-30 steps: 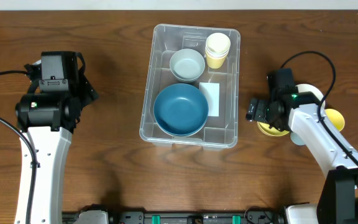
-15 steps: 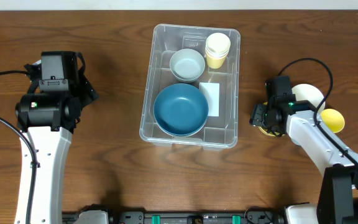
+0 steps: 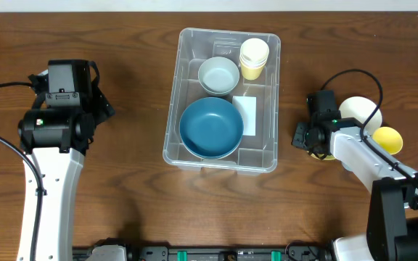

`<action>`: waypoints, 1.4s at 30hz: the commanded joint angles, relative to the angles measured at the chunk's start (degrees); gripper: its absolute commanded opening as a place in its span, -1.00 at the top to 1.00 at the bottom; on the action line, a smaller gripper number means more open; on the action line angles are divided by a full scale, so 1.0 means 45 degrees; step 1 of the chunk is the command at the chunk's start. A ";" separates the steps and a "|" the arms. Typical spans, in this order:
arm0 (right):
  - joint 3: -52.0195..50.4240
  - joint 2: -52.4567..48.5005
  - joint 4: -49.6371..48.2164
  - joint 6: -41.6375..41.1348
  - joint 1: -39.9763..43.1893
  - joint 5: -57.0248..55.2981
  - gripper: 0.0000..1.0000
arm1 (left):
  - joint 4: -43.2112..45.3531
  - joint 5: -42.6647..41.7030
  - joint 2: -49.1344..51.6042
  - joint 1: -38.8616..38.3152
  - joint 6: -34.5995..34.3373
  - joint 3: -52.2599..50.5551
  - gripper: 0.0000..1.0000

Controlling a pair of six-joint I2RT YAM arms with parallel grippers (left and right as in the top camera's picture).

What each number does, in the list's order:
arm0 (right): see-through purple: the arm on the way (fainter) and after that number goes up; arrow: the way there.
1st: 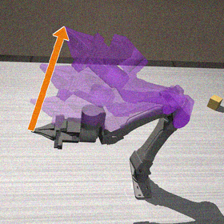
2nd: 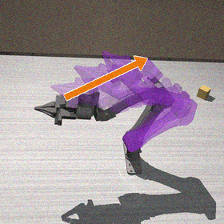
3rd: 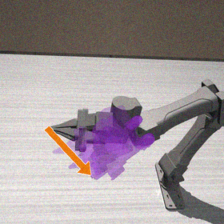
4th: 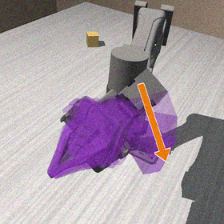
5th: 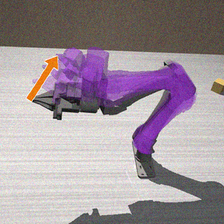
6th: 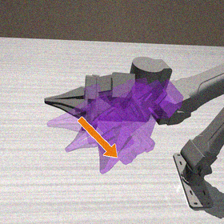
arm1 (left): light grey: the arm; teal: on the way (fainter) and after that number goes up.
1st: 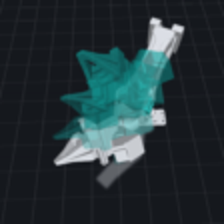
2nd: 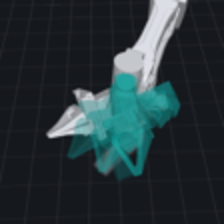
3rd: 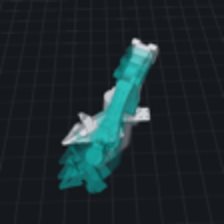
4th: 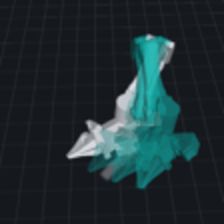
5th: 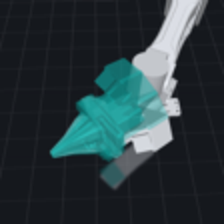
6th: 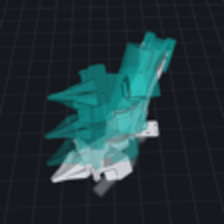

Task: Pack container
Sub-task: 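Lift the yellow bowl and carry it over the grey bowl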

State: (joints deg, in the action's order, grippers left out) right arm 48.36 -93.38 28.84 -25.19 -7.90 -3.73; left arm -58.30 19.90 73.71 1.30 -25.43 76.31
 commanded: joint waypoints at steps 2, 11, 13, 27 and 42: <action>-0.0087 -0.0112 -0.0189 -0.0107 0.0078 -0.0053 0.81 | -0.0039 0.0262 -0.0078 0.0044 0.0073 0.0019 -0.96; 0.1307 -0.0107 0.0092 0.0811 0.0078 0.0107 0.95 | -0.0039 0.0262 -0.0078 0.0044 0.0073 0.0019 -0.96; 0.2293 -0.0107 0.0879 0.1073 0.0102 -0.0204 0.95 | -0.0039 0.0262 -0.0078 0.0044 0.0073 0.0019 -0.96; 1.0588 -0.0107 0.5435 0.2453 -0.0228 -0.0389 0.95 | -0.0039 0.0262 -0.0078 0.0044 0.0073 0.0019 -0.96; 1.2318 -0.0738 0.3468 0.4721 -0.4974 -0.0903 0.88 | -0.0039 0.0262 -0.0078 0.0044 0.0073 0.0019 -0.96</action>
State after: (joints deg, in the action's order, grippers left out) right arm 102.59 -94.54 45.54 -7.44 -27.09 -4.69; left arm -58.33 19.90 73.71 1.30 -25.43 76.31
